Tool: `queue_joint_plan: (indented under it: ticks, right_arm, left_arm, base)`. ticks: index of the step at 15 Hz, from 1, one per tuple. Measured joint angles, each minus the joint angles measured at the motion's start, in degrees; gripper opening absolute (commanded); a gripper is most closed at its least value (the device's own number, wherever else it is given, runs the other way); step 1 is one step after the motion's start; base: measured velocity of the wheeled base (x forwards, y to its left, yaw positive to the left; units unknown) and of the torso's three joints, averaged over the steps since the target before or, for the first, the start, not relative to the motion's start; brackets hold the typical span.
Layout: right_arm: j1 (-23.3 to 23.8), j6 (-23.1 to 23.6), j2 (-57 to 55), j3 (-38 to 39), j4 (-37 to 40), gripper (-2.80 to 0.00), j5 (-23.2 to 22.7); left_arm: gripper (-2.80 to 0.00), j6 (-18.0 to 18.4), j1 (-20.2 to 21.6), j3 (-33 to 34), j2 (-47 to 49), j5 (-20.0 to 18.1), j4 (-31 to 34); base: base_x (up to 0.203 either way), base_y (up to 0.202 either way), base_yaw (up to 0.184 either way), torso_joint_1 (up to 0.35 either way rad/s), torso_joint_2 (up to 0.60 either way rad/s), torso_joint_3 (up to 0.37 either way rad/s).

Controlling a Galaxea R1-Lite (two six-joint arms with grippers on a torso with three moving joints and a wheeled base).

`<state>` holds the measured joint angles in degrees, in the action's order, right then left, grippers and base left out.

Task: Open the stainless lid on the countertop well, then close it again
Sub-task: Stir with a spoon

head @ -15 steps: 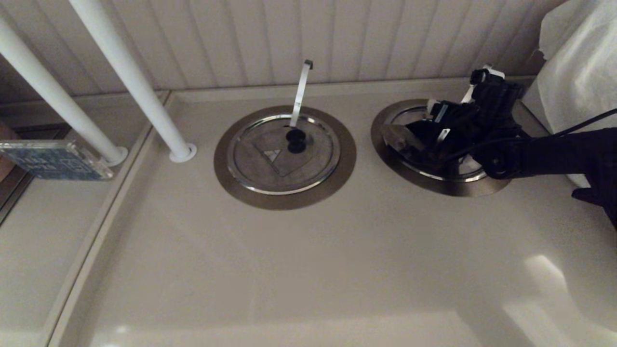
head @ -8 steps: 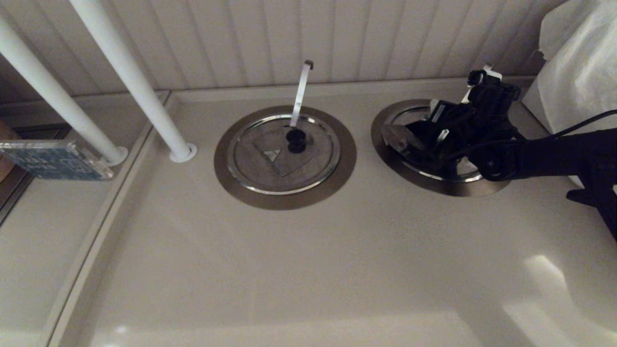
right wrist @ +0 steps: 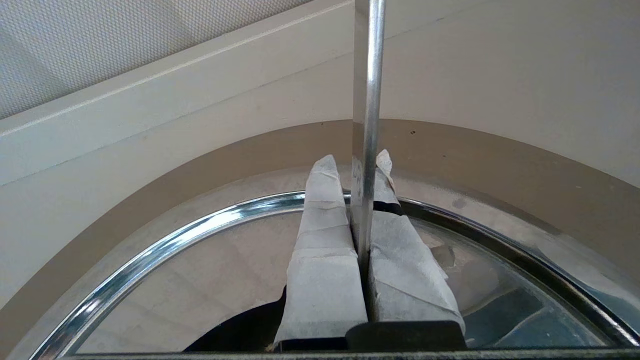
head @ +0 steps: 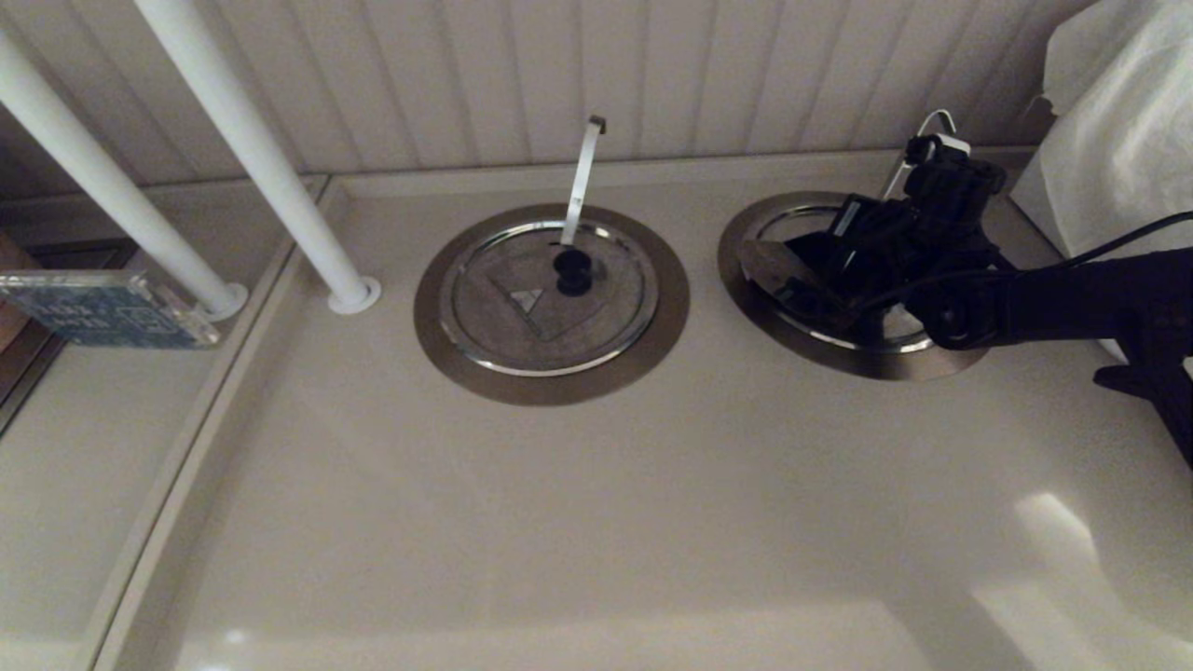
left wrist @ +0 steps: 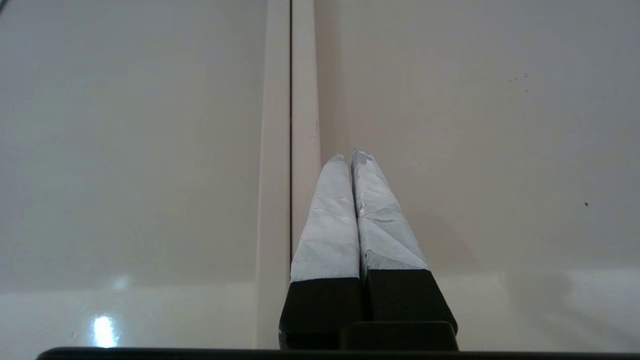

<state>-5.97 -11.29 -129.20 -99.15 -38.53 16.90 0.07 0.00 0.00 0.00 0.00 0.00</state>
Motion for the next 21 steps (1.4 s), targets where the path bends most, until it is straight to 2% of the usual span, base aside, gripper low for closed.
queue_joint_plan:
  ticks: [5, 11, 14, 21]
  right_arm:
    - [-0.02, 0.09, 0.99, 0.87, 0.11, -2.80, 0.03]
    - [-1.12, 0.63, 10.68, 7.46, 0.25, -2.80, -0.48]
    - [-2.73, 2.75, 14.67, 12.16, 0.25, -2.80, -2.63]
    - [-3.52, 4.10, 16.91, 16.13, 0.82, -2.80, -5.80]
  left_arm:
    - [-2.80, -0.02, 0.00, 0.00, 0.00, 0.00, -0.05]
    - [-2.80, -0.02, 0.00, 0.00, 0.00, 0.00, -0.07]
    - [-2.80, -0.05, 0.00, 0.00, 0.00, 0.00, -0.07]
    - [-2.80, -0.05, 0.00, 0.00, 0.00, 0.00, -0.04]
  base:
    - [0.000, 0.000, 0.000, 0.000, 0.00, 0.000]
    - [0.000, 0.000, 0.000, 0.000, 0.00, 0.000]
    - [0.000, 0.000, 0.000, 0.000, 0.00, 0.000]
    - [0.000, 0.000, 0.000, 0.000, 0.00, 0.000]
